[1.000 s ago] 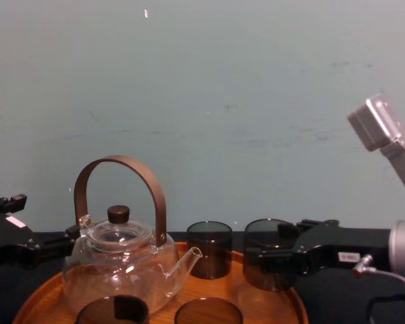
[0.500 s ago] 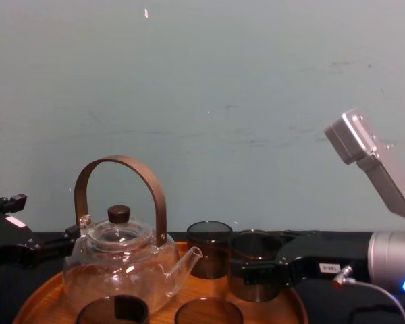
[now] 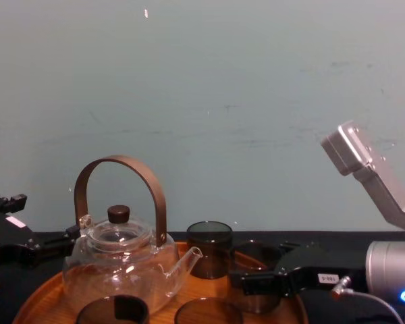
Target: Pick up the glass from the table and place it on the tray.
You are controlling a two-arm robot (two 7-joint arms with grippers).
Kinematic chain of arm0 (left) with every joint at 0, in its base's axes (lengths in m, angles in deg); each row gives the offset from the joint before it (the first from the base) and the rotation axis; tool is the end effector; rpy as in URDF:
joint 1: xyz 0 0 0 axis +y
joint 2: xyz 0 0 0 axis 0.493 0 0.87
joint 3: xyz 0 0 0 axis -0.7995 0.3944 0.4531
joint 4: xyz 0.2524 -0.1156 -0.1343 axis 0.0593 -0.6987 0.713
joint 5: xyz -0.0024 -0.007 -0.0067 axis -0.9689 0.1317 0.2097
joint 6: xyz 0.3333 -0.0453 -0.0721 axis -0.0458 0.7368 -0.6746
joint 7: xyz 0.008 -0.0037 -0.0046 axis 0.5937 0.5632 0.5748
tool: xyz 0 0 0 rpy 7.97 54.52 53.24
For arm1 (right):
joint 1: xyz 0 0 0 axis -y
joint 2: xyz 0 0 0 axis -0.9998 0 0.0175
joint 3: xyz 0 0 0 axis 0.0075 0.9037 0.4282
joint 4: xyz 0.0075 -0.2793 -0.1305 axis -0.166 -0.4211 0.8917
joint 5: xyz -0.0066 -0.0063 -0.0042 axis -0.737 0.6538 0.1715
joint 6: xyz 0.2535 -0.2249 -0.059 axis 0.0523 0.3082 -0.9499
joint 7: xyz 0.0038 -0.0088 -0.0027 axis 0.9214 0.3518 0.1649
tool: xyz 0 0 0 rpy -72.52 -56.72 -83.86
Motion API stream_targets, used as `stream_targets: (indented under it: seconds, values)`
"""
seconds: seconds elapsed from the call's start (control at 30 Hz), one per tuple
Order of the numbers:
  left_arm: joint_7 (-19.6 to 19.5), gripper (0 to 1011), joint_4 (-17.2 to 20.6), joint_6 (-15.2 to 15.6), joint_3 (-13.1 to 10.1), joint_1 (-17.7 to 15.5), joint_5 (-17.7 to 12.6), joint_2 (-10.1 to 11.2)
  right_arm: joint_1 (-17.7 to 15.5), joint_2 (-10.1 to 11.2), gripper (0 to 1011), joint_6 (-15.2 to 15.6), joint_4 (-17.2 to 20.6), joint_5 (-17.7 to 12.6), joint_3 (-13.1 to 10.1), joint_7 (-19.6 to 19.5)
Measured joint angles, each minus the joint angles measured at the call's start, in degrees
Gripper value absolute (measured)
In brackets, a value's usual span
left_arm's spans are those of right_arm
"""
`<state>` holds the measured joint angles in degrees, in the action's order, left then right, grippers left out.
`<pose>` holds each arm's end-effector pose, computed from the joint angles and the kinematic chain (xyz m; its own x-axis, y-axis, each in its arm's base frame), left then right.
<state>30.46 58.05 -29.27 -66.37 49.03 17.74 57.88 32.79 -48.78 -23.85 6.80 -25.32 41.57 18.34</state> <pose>0.3943 0.0838 -0.3237 0.2922 0.8803 0.3738 -0.9553 0.2872 0.0704 0.4993 0.0060 -0.3244 0.7816 -0.6203 0.0657 0.6088 0.7358 -0.2966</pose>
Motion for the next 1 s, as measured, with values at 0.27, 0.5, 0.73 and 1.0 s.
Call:
stream_targets:
  seconds: [0.27,0.5,0.73,1.0]
  values:
    - [0.0,1001,0.0,0.0,0.0,0.0,0.0,0.0,0.4,-0.4,903,-0.1,-1.1,0.2,0.2,0.7]
    - [0.0,1001,0.0,0.0,0.0,0.0,0.0,0.0,0.5,-0.4,903,-0.1,-1.1,0.2,0.3,0.8]
    - [0.0,1001,0.0,0.0,0.0,0.0,0.0,0.0,0.4,-0.3,903,-0.1,-1.0,0.1,0.2,0.7]
    - [0.0,1002,0.0,0.0,0.0,0.0,0.0,0.0,0.4,-0.3,1002,-0.1,-0.9,0.1,0.2,0.6]
